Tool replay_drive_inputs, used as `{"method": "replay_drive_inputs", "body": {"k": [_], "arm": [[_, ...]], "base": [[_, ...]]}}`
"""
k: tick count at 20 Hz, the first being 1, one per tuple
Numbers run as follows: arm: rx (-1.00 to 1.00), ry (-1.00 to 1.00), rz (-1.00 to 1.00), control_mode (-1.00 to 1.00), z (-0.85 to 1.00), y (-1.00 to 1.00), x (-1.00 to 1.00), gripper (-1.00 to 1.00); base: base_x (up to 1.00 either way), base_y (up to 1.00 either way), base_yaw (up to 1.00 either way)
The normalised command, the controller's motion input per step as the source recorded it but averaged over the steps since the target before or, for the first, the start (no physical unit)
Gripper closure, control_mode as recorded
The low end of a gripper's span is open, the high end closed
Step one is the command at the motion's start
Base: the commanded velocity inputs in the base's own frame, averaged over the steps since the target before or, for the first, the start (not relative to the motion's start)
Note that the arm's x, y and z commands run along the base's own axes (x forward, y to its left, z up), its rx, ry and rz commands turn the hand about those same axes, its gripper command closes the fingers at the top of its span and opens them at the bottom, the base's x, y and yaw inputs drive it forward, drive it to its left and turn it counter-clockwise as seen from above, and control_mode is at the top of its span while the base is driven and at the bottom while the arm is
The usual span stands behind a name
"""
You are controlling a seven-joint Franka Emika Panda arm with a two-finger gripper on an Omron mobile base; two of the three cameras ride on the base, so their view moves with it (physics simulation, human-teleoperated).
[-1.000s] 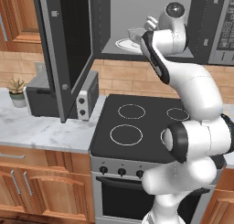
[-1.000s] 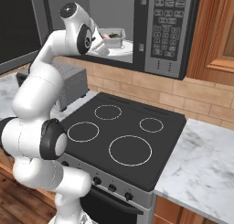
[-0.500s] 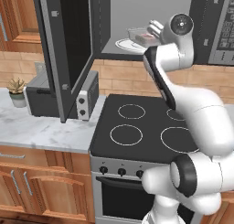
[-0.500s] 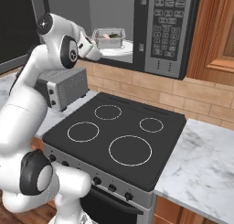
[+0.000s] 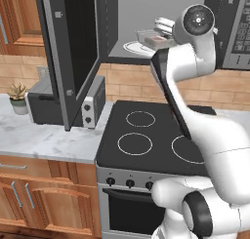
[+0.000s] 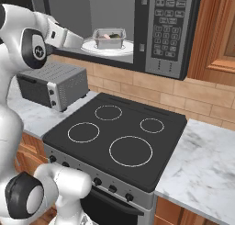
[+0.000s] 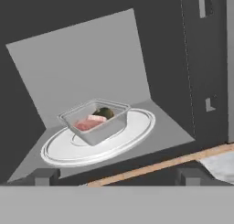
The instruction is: Place the tupperware containing the steak and squash meal in the microwave. Close the microwave door and press the start button to reheat the meal.
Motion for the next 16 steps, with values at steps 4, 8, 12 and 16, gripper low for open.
{"method": "replay_drive_inputs", "body": {"k": [4, 8, 12, 16], "arm": [[-0.37, 0.0, 0.16, -1.0, -0.37, 0.39, -1.0, -1.0], [-0.35, 0.01, 0.18, -1.0, -0.39, 0.4, -1.0, -1.0], [-0.33, 0.1, 0.17, -1.0, -0.02, 0.42, -1.0, -1.0], [-0.32, 0.15, 0.17, -1.0, 0.0, 0.39, -0.9, -1.0]], "base": [[0.0, 0.0, 0.0], [0.0, 0.0, 0.0], [0.0, 0.0, 0.0], [0.0, 0.0, 0.0]]}}
